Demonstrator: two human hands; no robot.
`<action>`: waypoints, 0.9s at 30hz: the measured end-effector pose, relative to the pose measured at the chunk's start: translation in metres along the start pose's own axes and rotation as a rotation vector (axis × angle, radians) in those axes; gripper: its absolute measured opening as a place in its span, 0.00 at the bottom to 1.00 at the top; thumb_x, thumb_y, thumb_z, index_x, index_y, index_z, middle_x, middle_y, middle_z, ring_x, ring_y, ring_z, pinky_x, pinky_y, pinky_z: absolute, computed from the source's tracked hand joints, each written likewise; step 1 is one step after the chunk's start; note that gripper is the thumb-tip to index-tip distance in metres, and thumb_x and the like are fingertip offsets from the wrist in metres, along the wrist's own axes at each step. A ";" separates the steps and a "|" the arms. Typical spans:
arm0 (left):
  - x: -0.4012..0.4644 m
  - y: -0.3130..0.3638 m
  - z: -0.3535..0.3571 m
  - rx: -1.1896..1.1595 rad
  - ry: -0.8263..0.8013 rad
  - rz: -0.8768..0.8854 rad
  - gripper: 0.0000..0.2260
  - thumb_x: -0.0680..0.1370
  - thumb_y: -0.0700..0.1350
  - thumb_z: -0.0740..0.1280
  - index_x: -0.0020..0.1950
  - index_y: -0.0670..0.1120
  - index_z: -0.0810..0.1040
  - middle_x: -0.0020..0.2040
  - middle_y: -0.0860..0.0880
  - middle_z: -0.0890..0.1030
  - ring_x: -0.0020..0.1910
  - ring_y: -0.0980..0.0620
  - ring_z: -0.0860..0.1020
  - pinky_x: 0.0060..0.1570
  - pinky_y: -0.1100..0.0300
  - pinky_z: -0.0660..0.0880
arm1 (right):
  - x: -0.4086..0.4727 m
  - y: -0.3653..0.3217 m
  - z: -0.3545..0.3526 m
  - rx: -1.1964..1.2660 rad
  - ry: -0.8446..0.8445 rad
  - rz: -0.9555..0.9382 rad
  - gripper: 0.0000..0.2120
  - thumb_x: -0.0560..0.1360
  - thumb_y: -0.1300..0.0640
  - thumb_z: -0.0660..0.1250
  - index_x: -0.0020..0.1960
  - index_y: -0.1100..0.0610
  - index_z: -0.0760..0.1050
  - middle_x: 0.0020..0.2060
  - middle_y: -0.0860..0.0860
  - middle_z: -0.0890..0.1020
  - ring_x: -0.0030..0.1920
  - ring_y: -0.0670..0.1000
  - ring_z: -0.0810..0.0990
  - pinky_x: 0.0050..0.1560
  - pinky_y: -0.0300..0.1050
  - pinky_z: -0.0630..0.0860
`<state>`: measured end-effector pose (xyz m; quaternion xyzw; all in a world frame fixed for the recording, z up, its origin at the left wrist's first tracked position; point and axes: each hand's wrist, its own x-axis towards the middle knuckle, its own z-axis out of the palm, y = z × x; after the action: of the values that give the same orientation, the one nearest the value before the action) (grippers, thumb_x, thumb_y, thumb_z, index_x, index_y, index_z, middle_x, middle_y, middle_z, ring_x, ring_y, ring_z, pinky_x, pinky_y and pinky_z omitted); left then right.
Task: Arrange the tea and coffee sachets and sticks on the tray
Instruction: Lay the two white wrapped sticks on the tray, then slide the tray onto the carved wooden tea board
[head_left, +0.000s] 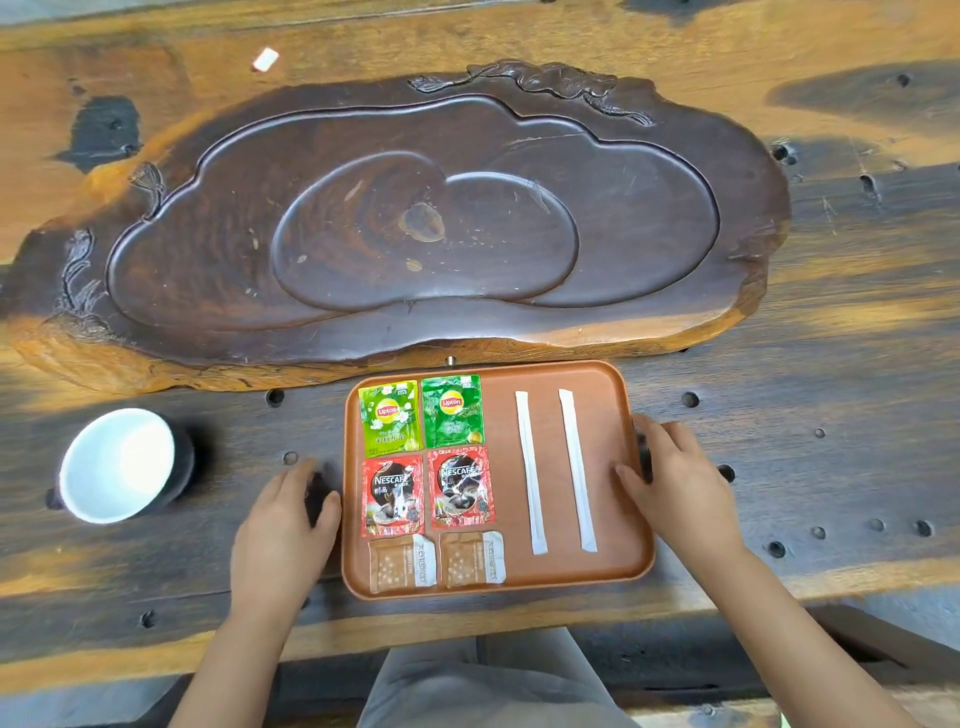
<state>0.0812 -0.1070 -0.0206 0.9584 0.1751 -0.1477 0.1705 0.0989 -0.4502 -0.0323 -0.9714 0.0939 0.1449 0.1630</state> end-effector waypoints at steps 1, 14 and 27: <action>0.000 0.000 0.002 -0.010 -0.016 -0.012 0.15 0.74 0.44 0.67 0.60 0.45 0.74 0.55 0.44 0.79 0.52 0.44 0.78 0.47 0.48 0.76 | -0.001 0.000 0.000 0.005 -0.022 0.024 0.26 0.70 0.56 0.71 0.66 0.58 0.69 0.53 0.58 0.77 0.47 0.61 0.79 0.35 0.46 0.70; -0.011 0.008 0.003 -0.446 -0.076 -0.113 0.15 0.73 0.31 0.62 0.47 0.50 0.78 0.37 0.51 0.79 0.38 0.56 0.77 0.33 0.71 0.70 | -0.009 0.000 -0.006 0.278 -0.139 0.106 0.26 0.69 0.70 0.63 0.65 0.54 0.72 0.35 0.53 0.79 0.37 0.53 0.76 0.29 0.42 0.69; -0.004 -0.013 -0.061 -0.517 0.031 -0.035 0.14 0.74 0.34 0.65 0.53 0.51 0.78 0.43 0.49 0.80 0.43 0.54 0.78 0.38 0.66 0.72 | 0.006 -0.037 -0.054 0.460 -0.125 0.045 0.26 0.71 0.69 0.65 0.64 0.48 0.72 0.37 0.47 0.79 0.37 0.44 0.78 0.35 0.34 0.69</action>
<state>0.0859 -0.0733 0.0320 0.8820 0.2263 -0.0862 0.4043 0.1264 -0.4351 0.0259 -0.8955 0.1358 0.1829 0.3824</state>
